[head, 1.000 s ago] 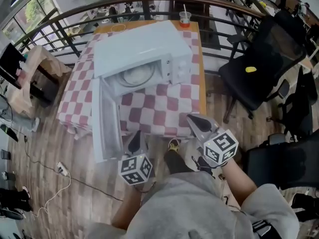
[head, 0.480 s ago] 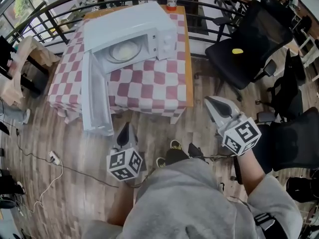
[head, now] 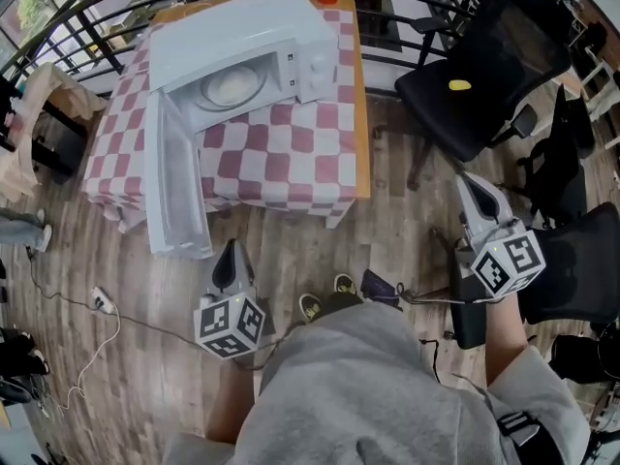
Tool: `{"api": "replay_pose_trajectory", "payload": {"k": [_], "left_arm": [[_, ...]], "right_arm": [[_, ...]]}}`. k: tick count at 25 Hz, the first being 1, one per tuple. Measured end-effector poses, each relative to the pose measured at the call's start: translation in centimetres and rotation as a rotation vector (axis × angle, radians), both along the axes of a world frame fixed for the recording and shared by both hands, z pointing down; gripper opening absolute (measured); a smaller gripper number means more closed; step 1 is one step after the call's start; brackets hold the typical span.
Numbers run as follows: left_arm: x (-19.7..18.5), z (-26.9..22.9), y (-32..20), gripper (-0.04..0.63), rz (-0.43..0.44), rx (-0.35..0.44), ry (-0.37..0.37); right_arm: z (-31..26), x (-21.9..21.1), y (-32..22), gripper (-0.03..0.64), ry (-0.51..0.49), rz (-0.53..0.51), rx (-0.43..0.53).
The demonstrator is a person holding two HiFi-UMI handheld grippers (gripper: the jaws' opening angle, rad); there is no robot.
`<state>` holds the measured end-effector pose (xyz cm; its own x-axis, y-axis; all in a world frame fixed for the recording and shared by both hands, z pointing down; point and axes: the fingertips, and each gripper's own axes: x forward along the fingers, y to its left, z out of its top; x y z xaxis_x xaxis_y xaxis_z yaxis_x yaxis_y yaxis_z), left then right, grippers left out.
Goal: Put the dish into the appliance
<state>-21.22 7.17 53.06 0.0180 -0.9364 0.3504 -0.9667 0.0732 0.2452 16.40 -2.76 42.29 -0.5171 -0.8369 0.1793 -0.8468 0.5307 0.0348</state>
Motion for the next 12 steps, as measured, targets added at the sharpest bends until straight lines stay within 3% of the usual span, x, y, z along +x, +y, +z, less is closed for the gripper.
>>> {"api": "replay_pose_trajectory", "payload": {"k": [4, 12], "left_arm": [[0.5, -0.1, -0.4, 0.011, 0.015, -0.001, -0.010], [-0.3, -0.9, 0.4, 0.011, -0.006, 0.006, -0.022]], "right_arm": [[1.6, -1.7, 0.3, -0.002, -0.073, -0.010, -0.054], [2.1, -4.0, 0.8, -0.002, -0.094, -0.044, -0.073]]}}
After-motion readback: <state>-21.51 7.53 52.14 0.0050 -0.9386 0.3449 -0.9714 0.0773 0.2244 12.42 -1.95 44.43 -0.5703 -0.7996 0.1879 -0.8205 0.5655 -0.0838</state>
